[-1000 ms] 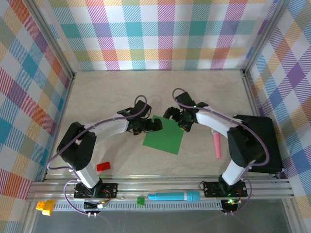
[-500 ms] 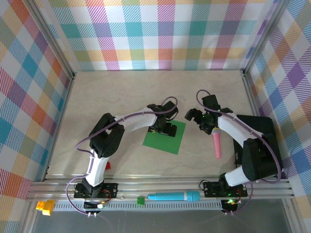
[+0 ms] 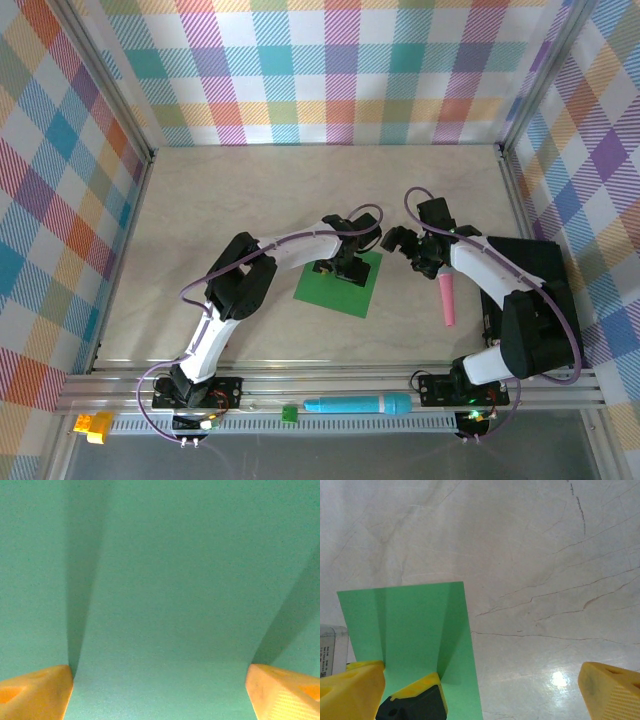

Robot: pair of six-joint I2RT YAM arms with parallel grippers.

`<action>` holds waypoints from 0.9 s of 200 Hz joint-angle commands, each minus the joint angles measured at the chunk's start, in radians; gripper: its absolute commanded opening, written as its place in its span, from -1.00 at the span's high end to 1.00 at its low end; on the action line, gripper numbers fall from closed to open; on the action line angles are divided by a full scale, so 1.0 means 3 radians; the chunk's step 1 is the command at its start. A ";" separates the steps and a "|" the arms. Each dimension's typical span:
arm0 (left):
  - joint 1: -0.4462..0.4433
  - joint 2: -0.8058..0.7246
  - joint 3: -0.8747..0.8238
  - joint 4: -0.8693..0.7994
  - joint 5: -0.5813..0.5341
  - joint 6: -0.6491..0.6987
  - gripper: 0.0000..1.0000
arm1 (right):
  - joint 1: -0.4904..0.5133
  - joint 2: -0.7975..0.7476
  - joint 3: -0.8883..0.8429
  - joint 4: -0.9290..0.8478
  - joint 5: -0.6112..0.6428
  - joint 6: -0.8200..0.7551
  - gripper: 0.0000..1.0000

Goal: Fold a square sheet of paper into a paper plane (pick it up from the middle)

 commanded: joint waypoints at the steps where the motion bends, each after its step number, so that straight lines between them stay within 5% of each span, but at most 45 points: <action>1: -0.0018 0.0128 -0.0101 -0.0176 -0.0125 -0.0060 -0.76 | -0.0029 -0.0038 -0.0053 -0.0042 -0.0027 -0.0051 -0.98; 180: 0.0084 -0.0046 -0.0471 0.0164 0.0063 -0.0045 -0.57 | -0.0037 -0.0030 -0.0040 -0.0094 0.0014 -0.0023 -0.98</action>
